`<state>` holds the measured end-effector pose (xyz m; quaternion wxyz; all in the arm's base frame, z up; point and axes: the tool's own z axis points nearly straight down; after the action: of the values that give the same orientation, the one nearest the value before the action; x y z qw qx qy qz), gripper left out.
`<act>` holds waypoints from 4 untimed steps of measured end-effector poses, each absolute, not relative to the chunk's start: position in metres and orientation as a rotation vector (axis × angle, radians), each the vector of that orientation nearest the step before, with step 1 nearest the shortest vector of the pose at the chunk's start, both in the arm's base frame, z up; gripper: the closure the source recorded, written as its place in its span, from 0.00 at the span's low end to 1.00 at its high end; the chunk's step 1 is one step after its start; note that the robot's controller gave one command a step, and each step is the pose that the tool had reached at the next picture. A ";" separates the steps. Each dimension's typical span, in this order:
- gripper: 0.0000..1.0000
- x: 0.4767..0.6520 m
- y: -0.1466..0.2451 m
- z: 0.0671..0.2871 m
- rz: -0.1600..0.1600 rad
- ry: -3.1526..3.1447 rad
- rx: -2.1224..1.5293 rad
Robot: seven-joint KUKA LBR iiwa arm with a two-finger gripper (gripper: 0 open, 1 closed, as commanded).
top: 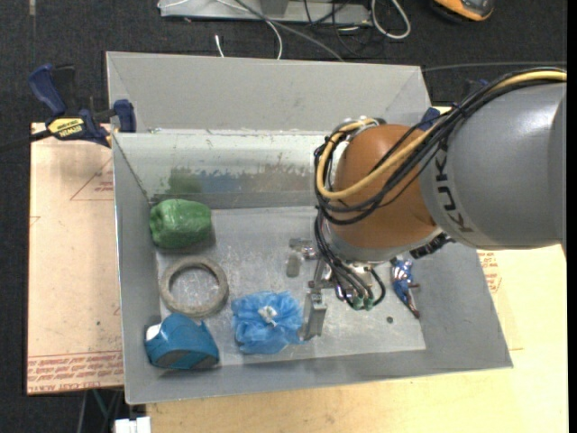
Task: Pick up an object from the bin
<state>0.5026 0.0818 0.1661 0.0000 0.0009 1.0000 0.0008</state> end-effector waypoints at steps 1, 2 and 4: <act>0.00 0.503 0.082 0.166 0.003 3.142 0.003; 0.00 0.493 0.140 0.077 0.004 3.127 -0.256; 1.00 0.497 0.135 0.086 0.003 3.128 -0.208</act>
Offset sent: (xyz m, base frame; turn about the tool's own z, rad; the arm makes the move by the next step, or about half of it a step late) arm -0.0111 0.0576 -0.0891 -0.1686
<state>0.4973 0.1345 0.0860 0.0034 -0.0665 0.9978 0.0011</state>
